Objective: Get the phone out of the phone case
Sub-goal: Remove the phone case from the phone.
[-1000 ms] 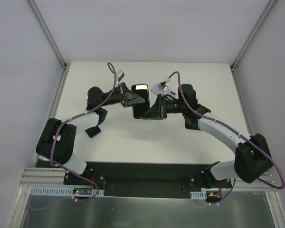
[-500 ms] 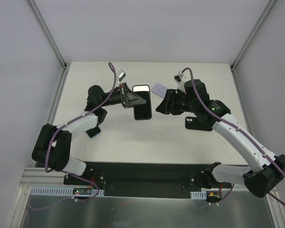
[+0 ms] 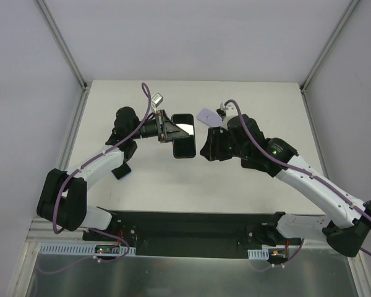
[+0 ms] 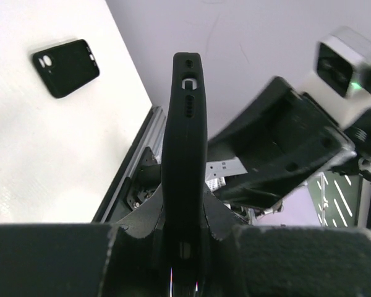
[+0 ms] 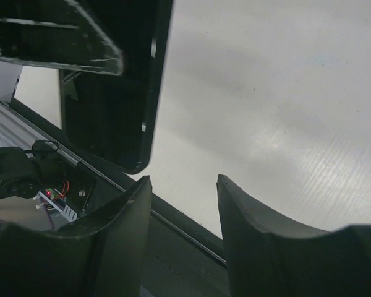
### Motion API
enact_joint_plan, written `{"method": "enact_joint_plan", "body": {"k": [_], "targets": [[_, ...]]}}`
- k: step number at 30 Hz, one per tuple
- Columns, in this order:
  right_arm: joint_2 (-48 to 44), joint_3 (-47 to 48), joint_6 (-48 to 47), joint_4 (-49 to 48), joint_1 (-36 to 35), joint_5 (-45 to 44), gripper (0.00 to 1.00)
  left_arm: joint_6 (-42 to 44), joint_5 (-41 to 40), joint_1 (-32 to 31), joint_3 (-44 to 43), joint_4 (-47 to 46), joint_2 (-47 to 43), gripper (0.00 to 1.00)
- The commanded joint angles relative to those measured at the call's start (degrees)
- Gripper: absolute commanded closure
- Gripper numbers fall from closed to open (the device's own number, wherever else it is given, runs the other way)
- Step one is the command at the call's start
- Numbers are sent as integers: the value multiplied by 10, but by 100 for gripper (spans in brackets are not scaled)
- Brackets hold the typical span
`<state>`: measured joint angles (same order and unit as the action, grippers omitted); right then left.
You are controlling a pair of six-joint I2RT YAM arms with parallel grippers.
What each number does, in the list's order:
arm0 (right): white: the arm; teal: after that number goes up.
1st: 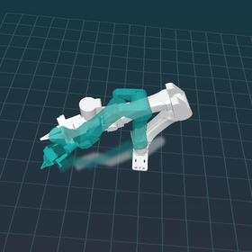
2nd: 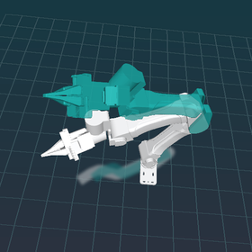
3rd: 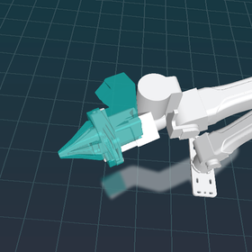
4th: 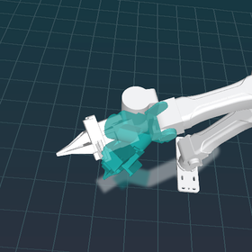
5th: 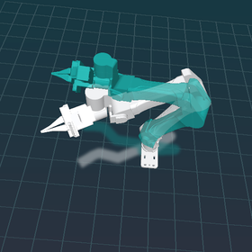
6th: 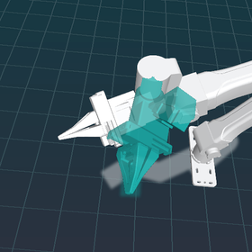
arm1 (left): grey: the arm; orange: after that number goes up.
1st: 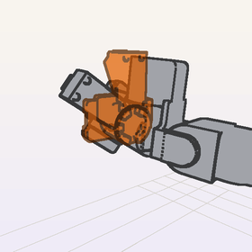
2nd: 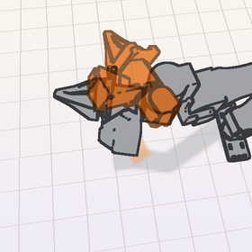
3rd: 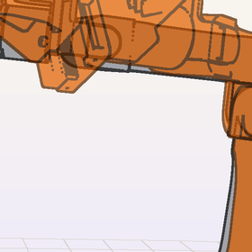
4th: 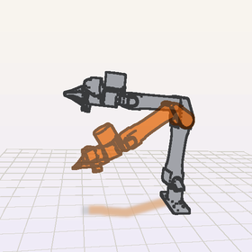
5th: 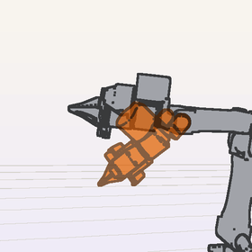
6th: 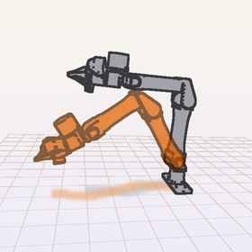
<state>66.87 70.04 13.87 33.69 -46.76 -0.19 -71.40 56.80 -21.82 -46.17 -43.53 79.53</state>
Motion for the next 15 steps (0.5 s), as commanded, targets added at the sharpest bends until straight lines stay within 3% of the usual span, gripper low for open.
{"method": "enact_joint_plan", "body": {"k": [1,15], "targets": [[2,54,-17,9,-40,-74,51,69,-23,-5,-41,67,-42,100],[99,99,-15,65,-78,-161,52,65,-26,-5,-44,74,-60,100]]}}
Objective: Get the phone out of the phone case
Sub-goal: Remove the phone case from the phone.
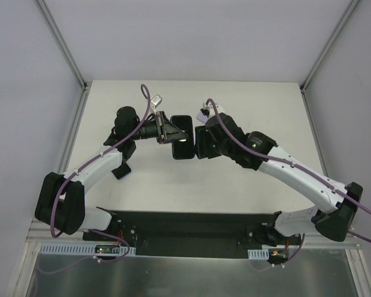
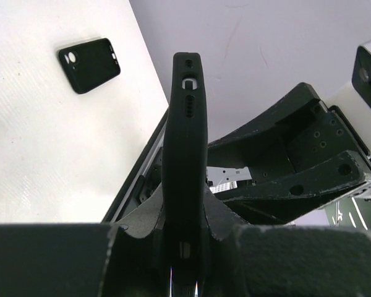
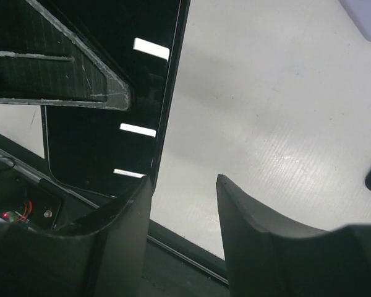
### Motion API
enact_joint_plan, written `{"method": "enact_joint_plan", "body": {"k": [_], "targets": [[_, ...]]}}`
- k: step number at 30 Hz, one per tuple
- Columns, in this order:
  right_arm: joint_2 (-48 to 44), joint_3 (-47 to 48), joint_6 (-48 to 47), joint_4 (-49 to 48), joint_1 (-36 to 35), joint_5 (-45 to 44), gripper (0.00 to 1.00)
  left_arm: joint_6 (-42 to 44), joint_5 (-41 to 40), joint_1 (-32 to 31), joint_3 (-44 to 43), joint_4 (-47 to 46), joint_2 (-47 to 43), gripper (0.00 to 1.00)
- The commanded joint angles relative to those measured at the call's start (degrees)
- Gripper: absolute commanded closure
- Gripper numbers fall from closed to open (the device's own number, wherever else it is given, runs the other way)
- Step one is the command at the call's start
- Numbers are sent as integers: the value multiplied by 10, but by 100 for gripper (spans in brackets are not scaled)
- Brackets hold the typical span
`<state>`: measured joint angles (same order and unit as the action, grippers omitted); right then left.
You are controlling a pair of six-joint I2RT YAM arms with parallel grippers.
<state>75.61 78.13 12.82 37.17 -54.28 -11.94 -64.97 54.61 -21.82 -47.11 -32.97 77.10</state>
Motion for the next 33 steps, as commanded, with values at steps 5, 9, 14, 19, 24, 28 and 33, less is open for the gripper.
{"method": "enact_joint_plan", "body": {"k": [5,9,14,19,24,28,33], "targets": [[30,14,-3,41,-10,-70,52,-3,-4,-5,-40,-32,-43,100],[53,24,-2,75,-23,-130,53,-7,-5,-5,-47,-32,-52,100],[85,6,5,92,-28,-164,53,-27,-3,-2,-53,-51,-63,100],[106,-18,12,87,-23,-168,54,-43,3,5,-54,-62,-73,100],[107,-46,11,56,-5,-123,54,-60,7,12,-49,-86,-82,100],[106,-69,12,19,13,-74,55,-81,6,13,-47,-111,-85,100],[111,-92,14,-6,22,-33,55,-115,4,15,-41,-148,-86,100]]}}
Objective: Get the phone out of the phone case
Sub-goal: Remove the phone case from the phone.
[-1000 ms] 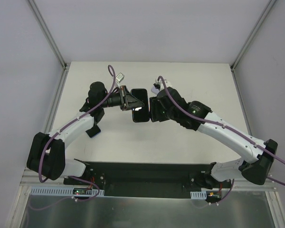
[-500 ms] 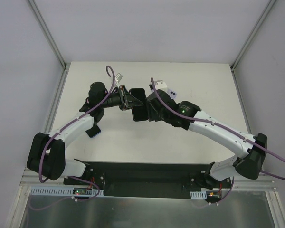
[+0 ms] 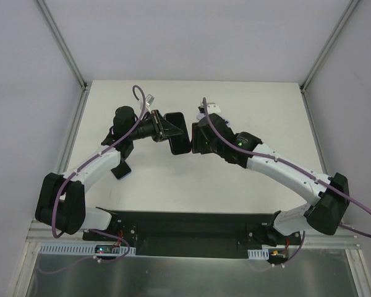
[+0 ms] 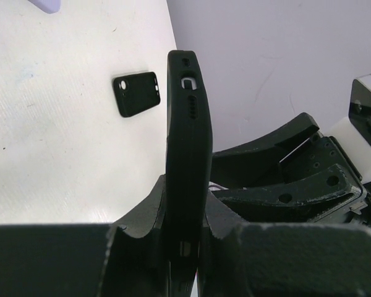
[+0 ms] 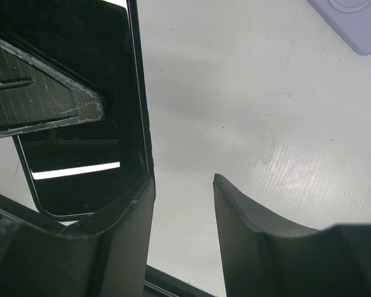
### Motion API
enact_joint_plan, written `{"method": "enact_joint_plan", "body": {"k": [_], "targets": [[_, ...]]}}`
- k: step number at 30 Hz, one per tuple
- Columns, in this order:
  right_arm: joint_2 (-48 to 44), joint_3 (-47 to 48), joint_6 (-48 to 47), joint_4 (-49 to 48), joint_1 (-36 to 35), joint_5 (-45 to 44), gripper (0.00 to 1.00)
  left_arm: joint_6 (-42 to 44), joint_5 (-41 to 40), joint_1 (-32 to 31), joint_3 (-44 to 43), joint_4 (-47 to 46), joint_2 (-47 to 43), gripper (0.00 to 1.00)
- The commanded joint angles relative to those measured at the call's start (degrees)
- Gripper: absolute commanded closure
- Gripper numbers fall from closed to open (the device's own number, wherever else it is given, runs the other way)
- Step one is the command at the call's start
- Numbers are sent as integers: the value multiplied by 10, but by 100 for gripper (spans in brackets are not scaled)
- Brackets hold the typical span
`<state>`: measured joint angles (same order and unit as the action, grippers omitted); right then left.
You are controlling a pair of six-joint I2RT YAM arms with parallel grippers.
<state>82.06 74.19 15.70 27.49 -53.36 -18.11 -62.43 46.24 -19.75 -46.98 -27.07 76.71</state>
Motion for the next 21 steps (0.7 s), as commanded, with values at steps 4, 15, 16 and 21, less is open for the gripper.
{"method": "enact_joint_plan", "body": {"k": [4,15,16,21], "targets": [[81,-33,-10,131,12,-11,57,-149,89,-6,-48,-220,-84,100],[159,16,-16,198,3,-79,58,-147,84,-6,-62,-207,-99,100],[162,15,-16,197,2,-79,58,-149,84,-6,-65,-208,-101,100],[178,5,-10,194,2,-78,58,-155,82,-5,-70,-212,-107,100]]}}
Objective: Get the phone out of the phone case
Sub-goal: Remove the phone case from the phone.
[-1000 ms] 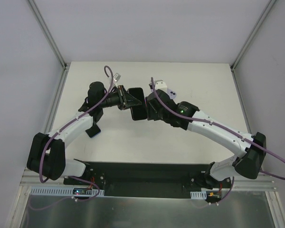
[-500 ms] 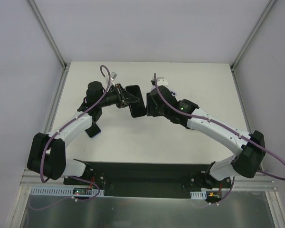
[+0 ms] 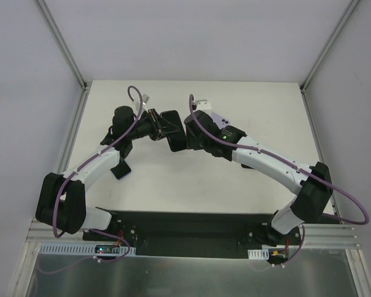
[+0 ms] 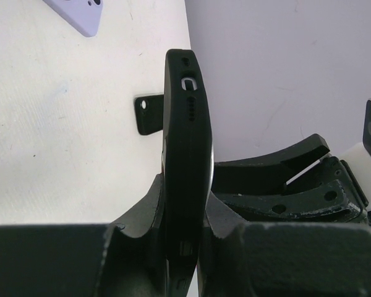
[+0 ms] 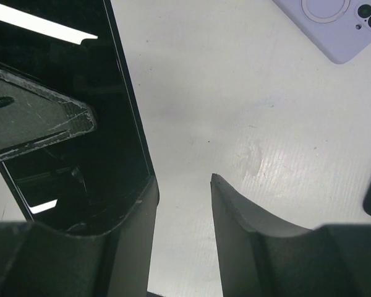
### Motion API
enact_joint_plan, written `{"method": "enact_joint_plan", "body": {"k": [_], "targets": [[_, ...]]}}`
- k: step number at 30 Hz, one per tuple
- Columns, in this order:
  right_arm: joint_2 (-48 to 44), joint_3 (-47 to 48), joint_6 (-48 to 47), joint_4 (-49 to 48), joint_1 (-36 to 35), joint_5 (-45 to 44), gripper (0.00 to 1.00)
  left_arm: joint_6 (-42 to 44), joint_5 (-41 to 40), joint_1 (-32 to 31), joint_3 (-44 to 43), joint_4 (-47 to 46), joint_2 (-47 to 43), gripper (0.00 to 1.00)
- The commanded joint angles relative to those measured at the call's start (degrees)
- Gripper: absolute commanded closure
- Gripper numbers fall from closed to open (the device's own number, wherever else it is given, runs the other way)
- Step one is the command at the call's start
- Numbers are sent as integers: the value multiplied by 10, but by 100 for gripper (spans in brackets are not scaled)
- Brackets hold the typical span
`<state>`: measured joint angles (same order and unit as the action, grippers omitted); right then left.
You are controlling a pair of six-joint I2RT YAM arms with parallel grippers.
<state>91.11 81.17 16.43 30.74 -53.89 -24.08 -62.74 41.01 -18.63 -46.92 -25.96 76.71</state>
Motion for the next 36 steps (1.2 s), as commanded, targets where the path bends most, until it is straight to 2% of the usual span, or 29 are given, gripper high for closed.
{"method": "enact_joint_plan", "body": {"k": [1,8,14,19,25,30,36], "targets": [[88,-67,-17,154,8,-15,58,-155,132,-16,-70,-226,-108,100],[86,-122,-12,71,27,95,58,-189,119,-9,-56,-257,-114,100],[94,-131,-1,63,32,109,59,-181,117,-5,-61,-246,-128,100],[21,-118,-9,69,36,112,58,-136,171,-5,-51,-210,-118,100],[-59,-27,-47,115,63,83,53,-96,219,-10,2,-195,-92,100],[-23,87,-82,168,70,48,52,-56,242,-32,11,-179,-73,100],[-20,127,-94,174,78,39,51,-17,248,-37,17,-131,-68,100]]}}
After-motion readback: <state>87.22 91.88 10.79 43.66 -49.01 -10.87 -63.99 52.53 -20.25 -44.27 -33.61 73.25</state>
